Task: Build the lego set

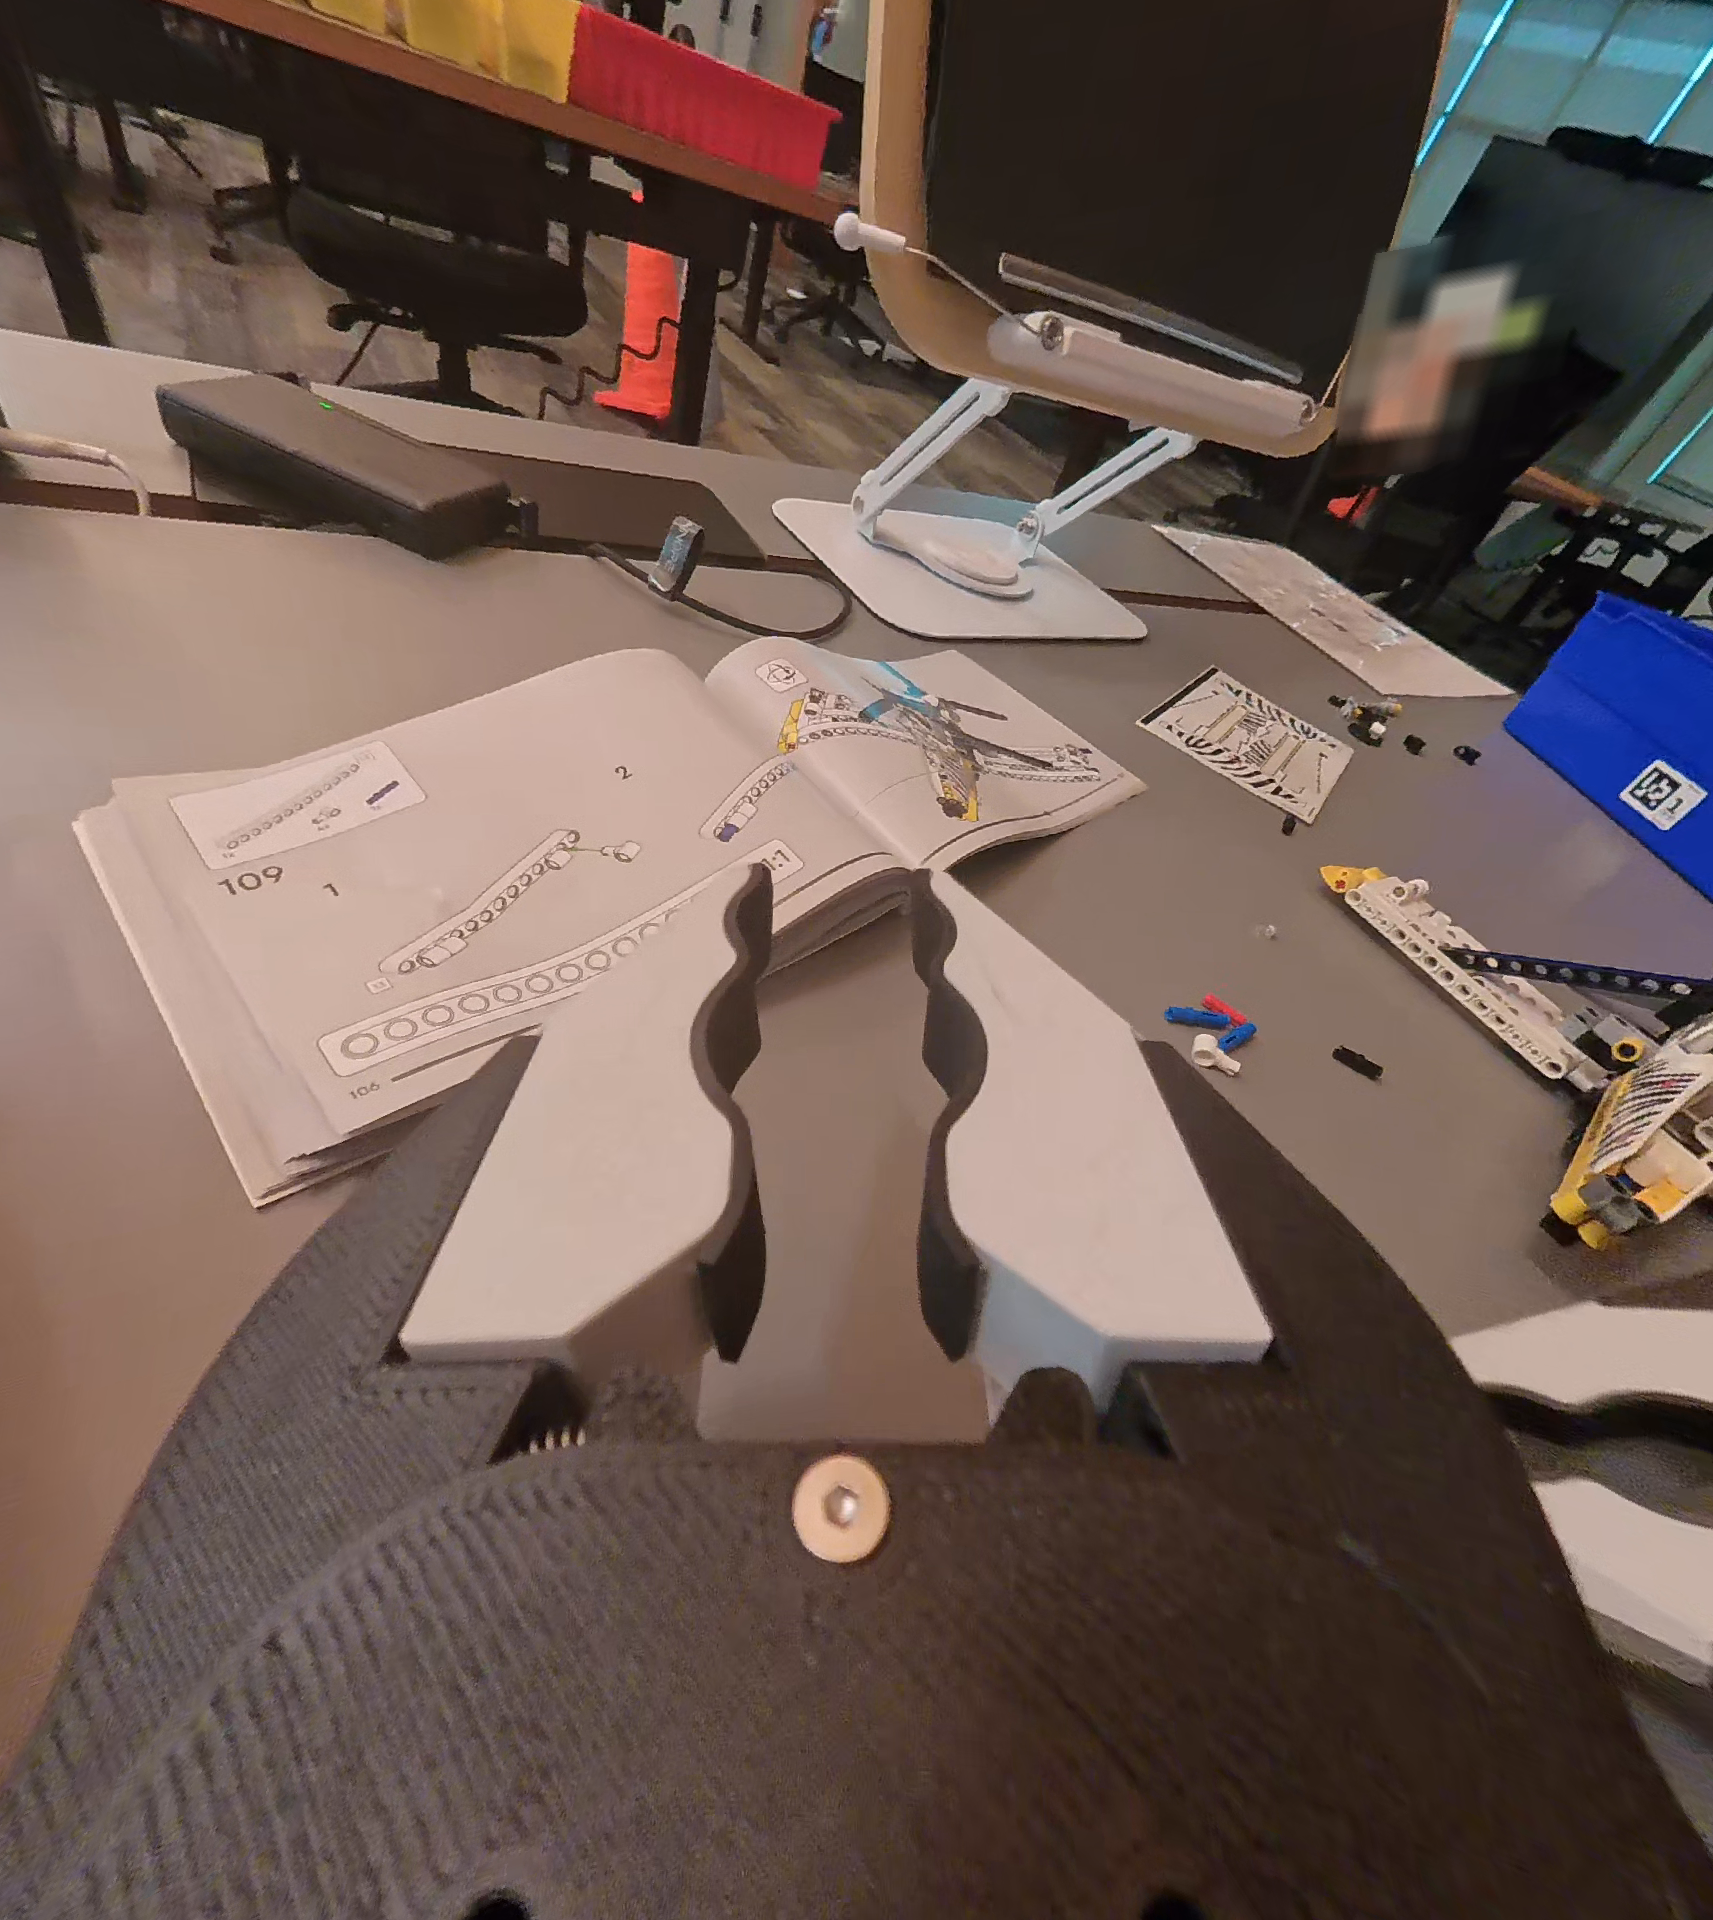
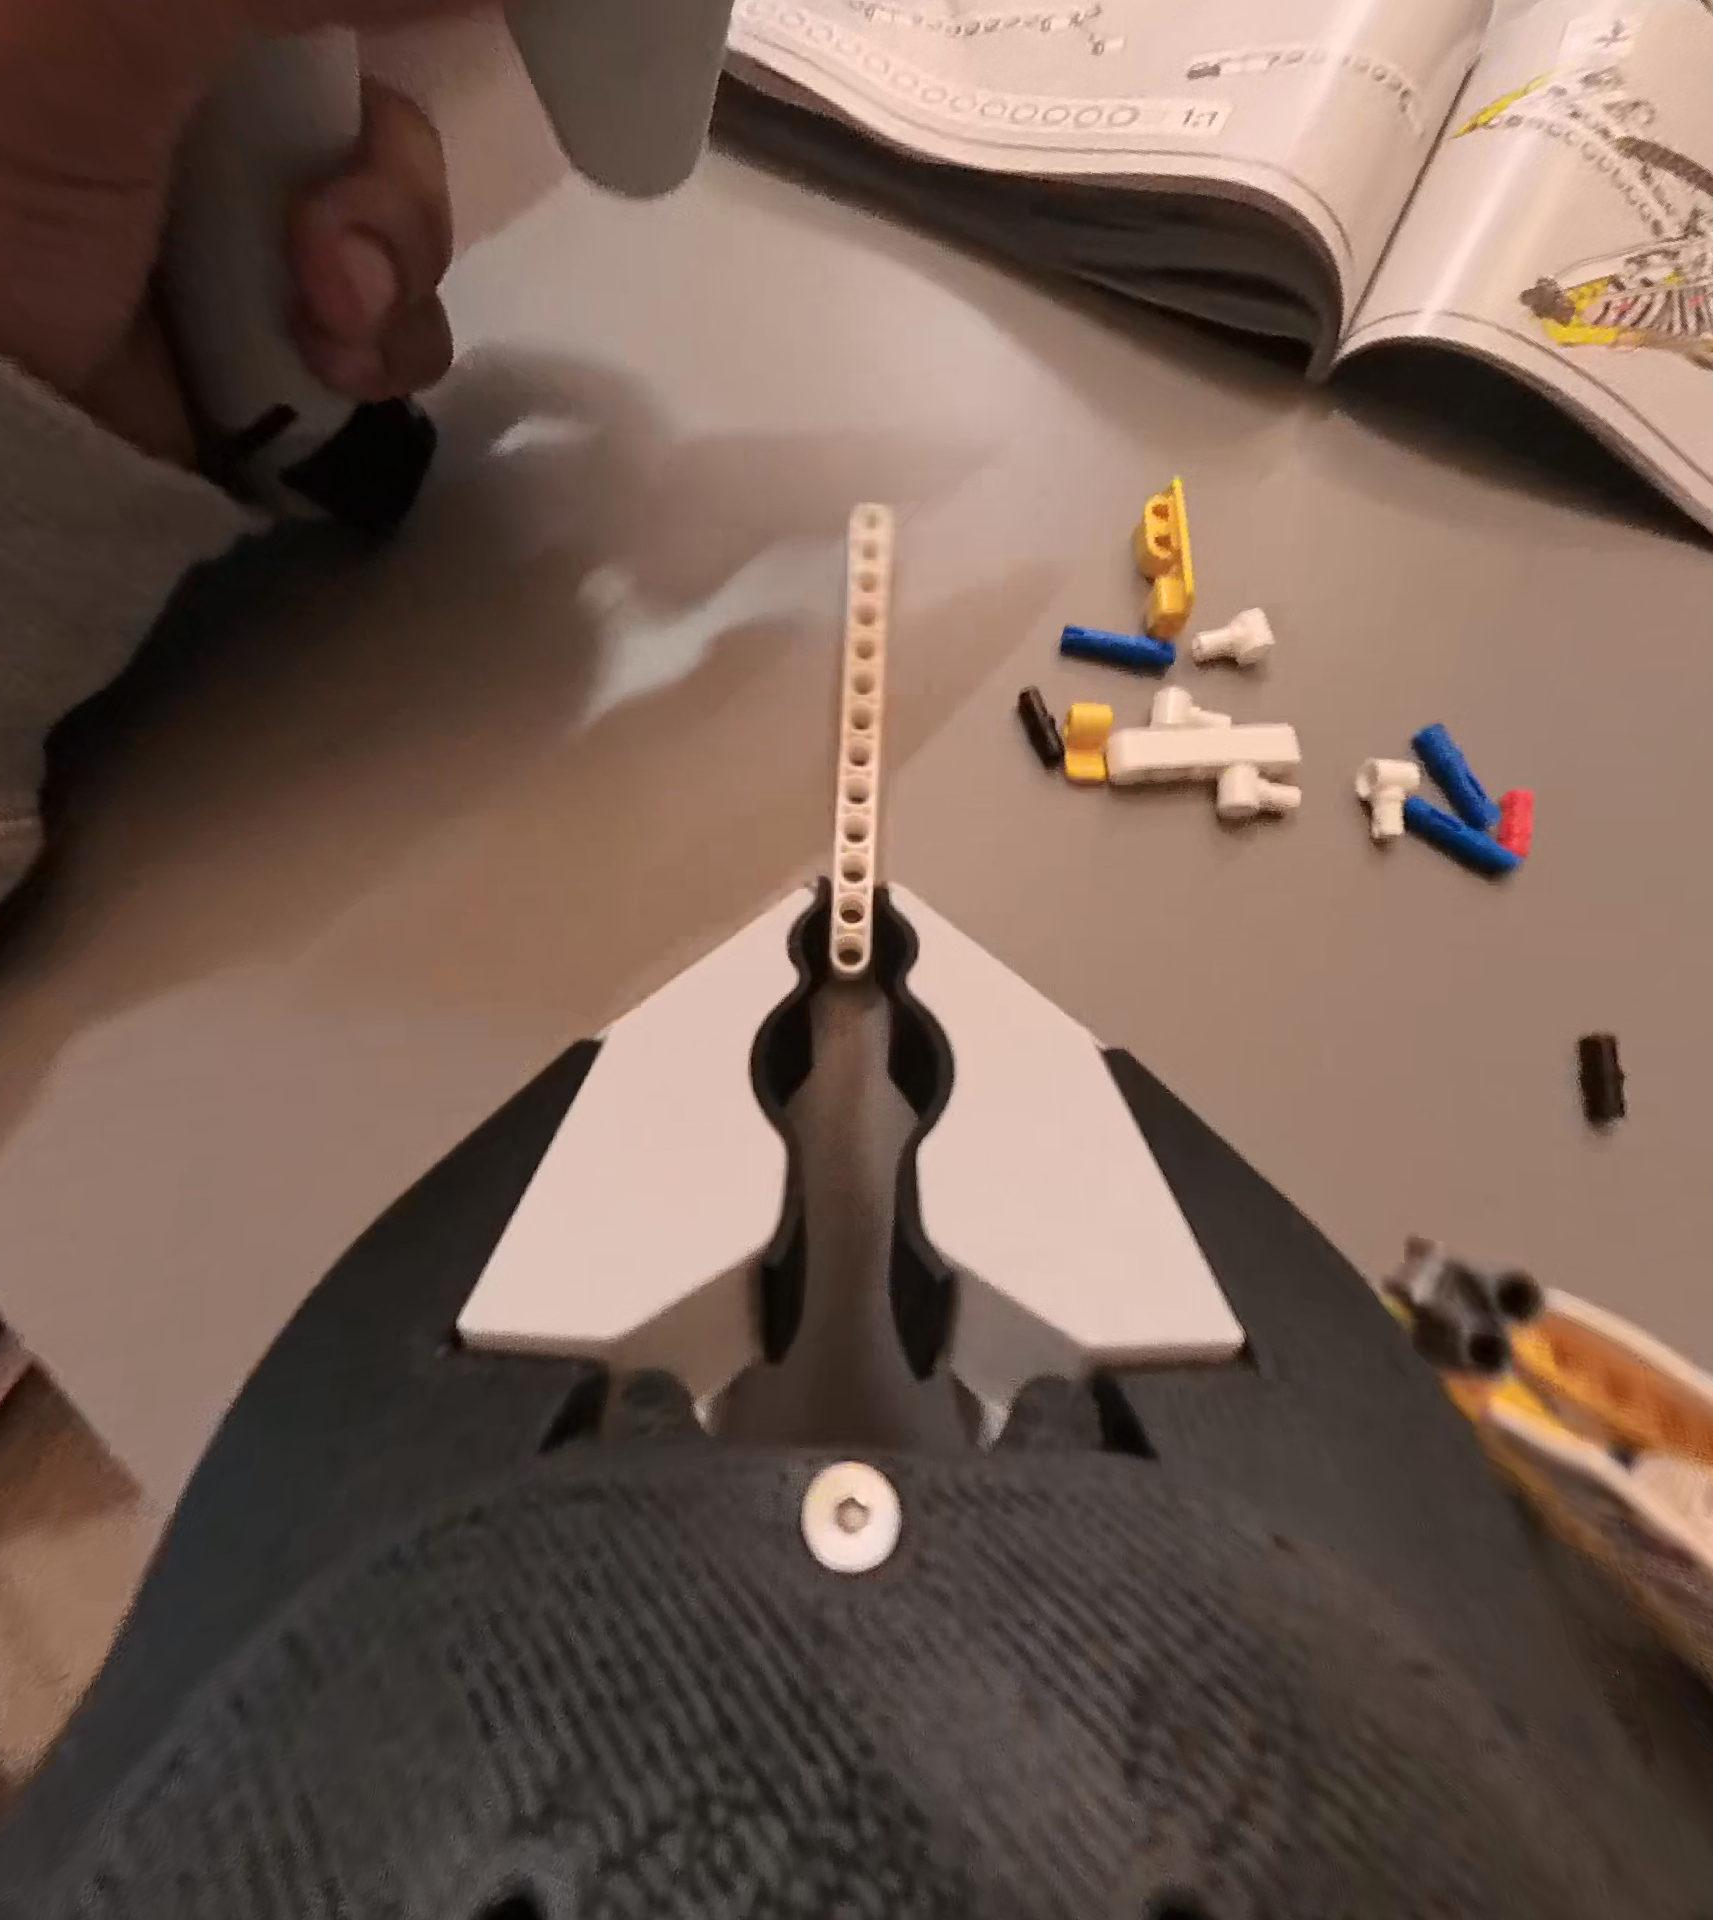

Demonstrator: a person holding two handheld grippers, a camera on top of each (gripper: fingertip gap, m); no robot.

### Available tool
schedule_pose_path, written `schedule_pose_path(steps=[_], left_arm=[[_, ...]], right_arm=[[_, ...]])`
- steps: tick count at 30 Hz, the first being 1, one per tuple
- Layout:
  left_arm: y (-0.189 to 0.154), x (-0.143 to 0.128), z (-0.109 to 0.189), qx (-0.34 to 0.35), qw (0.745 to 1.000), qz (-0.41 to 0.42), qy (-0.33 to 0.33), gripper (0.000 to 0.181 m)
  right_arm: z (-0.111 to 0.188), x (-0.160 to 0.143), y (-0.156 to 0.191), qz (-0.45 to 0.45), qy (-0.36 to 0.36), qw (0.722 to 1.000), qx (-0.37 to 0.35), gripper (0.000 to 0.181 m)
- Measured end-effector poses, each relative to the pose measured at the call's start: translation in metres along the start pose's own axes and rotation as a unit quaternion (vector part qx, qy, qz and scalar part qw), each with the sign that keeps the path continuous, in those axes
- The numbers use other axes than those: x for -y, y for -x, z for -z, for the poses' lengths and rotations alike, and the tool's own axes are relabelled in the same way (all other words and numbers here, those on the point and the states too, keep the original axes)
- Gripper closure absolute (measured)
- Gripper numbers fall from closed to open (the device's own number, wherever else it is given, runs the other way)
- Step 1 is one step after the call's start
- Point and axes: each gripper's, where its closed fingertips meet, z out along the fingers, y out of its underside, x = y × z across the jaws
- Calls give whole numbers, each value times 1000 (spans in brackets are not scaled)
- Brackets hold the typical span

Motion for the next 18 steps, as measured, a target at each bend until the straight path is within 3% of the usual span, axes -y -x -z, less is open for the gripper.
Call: schedule_pose_path(steps=[7,10,13,18], left_arm=[[-4,-1,-1,-12,1000,7,3,156],[-4,-1,-1,-14,1000,11,4,156],[-3,-2,-1,-14,1000,14,4,156],[-3,-2,-2,-15,1000,16,5,156]], right_arm=[[56,-50,13,-24,24,999,11,174],[71,-61,14,-29,36,999,16,150],[84,-43,9,-12,6,1000,10,141],[91,24,-25,71,-50,996,-11,140]])
